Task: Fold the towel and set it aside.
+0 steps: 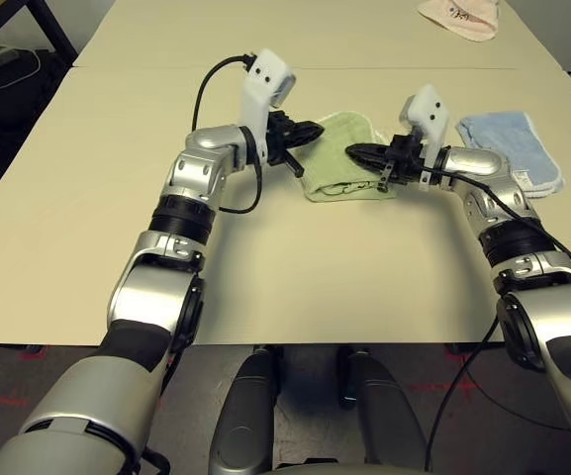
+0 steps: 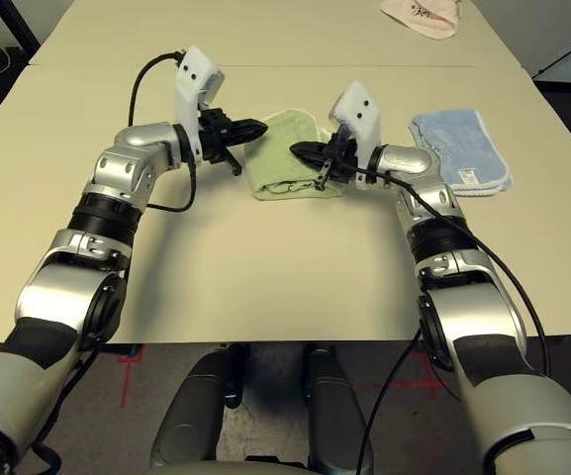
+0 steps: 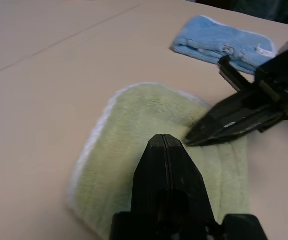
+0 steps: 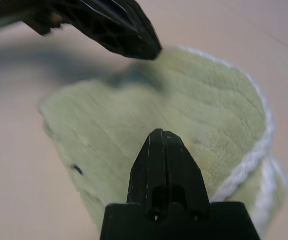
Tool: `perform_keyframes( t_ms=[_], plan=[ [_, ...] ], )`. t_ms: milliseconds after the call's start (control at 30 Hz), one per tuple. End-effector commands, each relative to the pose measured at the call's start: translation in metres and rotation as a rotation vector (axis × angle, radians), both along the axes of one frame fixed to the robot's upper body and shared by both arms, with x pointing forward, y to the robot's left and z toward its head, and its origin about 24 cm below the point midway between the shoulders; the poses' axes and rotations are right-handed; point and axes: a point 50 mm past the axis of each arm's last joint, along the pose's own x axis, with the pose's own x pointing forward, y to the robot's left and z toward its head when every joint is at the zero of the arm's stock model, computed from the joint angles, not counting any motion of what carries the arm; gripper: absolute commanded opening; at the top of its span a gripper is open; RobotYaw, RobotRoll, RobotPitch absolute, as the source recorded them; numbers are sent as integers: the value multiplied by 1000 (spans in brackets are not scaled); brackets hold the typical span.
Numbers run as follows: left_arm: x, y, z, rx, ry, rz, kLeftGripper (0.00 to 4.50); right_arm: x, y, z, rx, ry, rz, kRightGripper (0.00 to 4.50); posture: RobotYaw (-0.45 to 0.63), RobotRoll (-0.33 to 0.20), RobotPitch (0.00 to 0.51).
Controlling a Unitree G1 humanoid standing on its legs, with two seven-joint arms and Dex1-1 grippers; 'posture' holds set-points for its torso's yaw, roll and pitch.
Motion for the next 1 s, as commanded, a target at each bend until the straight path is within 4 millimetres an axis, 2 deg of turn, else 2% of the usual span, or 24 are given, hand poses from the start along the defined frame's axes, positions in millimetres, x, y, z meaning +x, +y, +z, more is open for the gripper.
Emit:
perform_keyframes(
  t_ms=[33, 167, 400, 567, 733, 800, 1000],
  plan=[
    [-1, -7, 1, 29, -5, -35, 14, 3, -12, -3, -46, 10, -70, 0, 127, 0, 219],
    [-2, -5, -2, 41, 0, -43, 14, 1, -31, -9, -90, 33, -129, 0, 119, 0, 221],
    [-2, 0, -4, 53, 5, -46, 14, -4, -38, -18, -104, 66, -126, 0, 115, 0, 222],
    [-4, 0, -5, 32, 10, -69, 14, -7, -34, -26, -88, 86, -115, 0, 115, 0, 222],
    [-11, -11, -9, -18, 46, -173, 14, -10, -28, -31, -66, 101, -112, 0, 110, 0, 232],
    [-19, -18, -13, -76, 94, -261, 14, -11, -25, -33, -55, 106, -111, 0, 110, 0, 232],
    [-26, -23, -34, -21, 112, -282, 14, -12, -18, -30, -33, 99, -98, 0, 100, 0, 237]
  ],
)
